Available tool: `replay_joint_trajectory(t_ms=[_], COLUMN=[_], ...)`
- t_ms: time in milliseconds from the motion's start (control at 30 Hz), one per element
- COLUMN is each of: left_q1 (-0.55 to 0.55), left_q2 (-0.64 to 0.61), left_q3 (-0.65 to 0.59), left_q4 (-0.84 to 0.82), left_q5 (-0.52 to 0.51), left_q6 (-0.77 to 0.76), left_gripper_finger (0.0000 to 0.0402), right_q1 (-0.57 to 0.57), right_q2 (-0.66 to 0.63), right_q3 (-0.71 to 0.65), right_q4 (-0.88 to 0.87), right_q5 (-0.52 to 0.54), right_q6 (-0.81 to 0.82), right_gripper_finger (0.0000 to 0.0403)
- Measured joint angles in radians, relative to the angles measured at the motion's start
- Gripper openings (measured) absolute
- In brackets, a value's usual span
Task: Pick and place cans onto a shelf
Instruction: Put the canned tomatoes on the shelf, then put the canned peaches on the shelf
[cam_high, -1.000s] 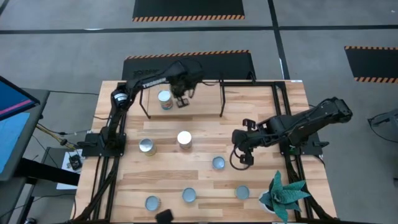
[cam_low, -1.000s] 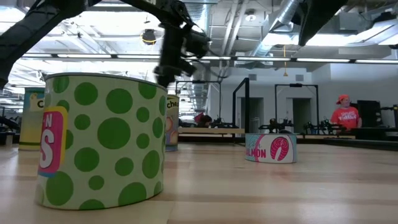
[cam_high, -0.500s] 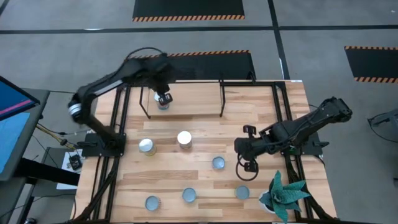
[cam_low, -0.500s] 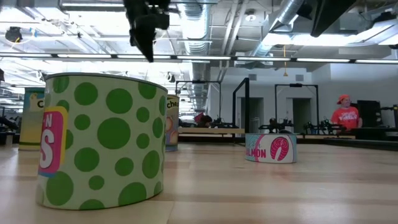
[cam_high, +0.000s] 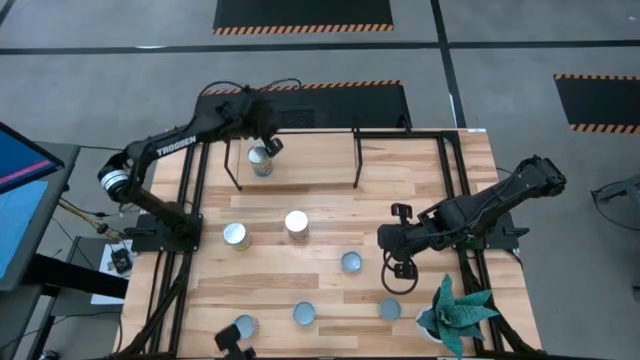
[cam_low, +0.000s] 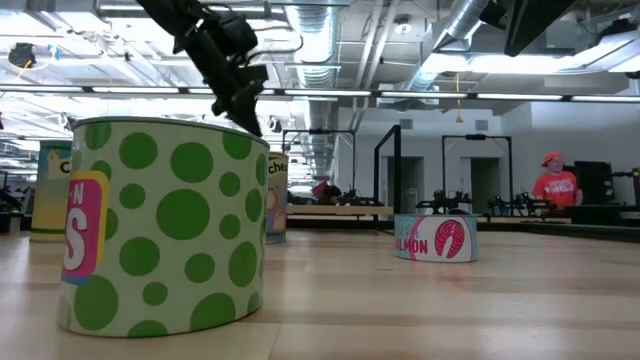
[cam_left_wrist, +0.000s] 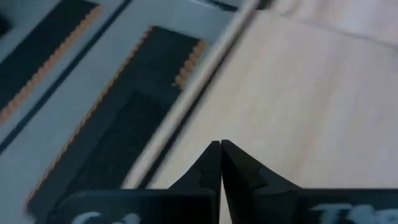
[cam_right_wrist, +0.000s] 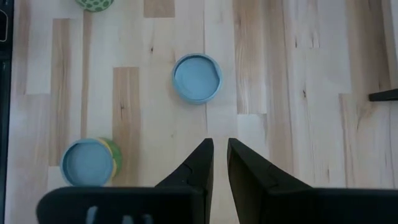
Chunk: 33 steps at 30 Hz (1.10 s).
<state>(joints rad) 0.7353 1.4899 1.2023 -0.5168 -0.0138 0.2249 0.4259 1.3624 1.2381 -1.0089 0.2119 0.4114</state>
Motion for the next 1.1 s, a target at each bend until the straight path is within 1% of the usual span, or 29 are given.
replay_joint_trajectory(t_ms=[67, 100, 167, 233, 333, 500, 667, 833, 967, 1033, 1100], left_q1=[0.031, 0.043, 0.056, 0.056, 0.038, 0.014, 0.001, -0.007, -0.015, -0.029, -0.056], left_q2=[0.032, 0.051, 0.080, 0.095, 0.110, 0.109, 0.109, 0.108, 0.108, 0.107, 0.099], left_q3=[0.004, 0.005, 0.012, 0.024, 0.028, 0.028, 0.028, 0.028, 0.034, 0.072, 0.128], left_q4=[-0.036, -0.043, -0.045, -0.042, -0.081, -0.173, -0.252, -0.253, -0.222, -0.223, -0.226], left_q5=[-0.016, 0.001, 0.067, 0.090, 0.070, 0.066, 0.018, 0.008, 0.007, 0.013, 0.054], left_q6=[0.000, 0.000, -0.009, -0.016, -0.009, -0.008, -0.010, -0.020, -0.019, -0.005, 0.001], left_gripper_finger=[0.0000, 0.0000, 0.0000, 0.0000, 0.0000, 0.0000, 0.0000, 0.0000, 0.0000, 0.0000, 0.0000], right_q1=[0.000, 0.000, 0.000, 0.000, 0.000, 0.000, 0.000, 0.000, 0.000, 0.000, 0.000], right_q2=[0.000, 0.000, 0.000, 0.000, 0.000, 0.000, 0.000, 0.000, 0.000, 0.000, 0.000], right_q3=[0.000, 0.000, 0.000, 0.000, 0.000, 0.000, 0.000, 0.000, 0.000, 0.000, 0.000], right_q4=[-0.001, -0.002, -0.004, -0.004, -0.004, -0.004, -0.004, -0.004, -0.004, -0.004, -0.004], right_q5=[0.000, 0.000, 0.000, 0.000, 0.000, 0.000, 0.000, -0.001, 0.000, 0.000, 0.000], right_q6=[0.000, 0.000, 0.000, 0.000, 0.000, 0.000, 0.000, 0.000, 0.000, 0.000, 0.000], right_gripper_finger=[0.0070, 0.0070, 0.0070, 0.0070, 0.0070, 0.0070, 0.0070, 0.0070, 0.0070, 0.0070, 0.0070])
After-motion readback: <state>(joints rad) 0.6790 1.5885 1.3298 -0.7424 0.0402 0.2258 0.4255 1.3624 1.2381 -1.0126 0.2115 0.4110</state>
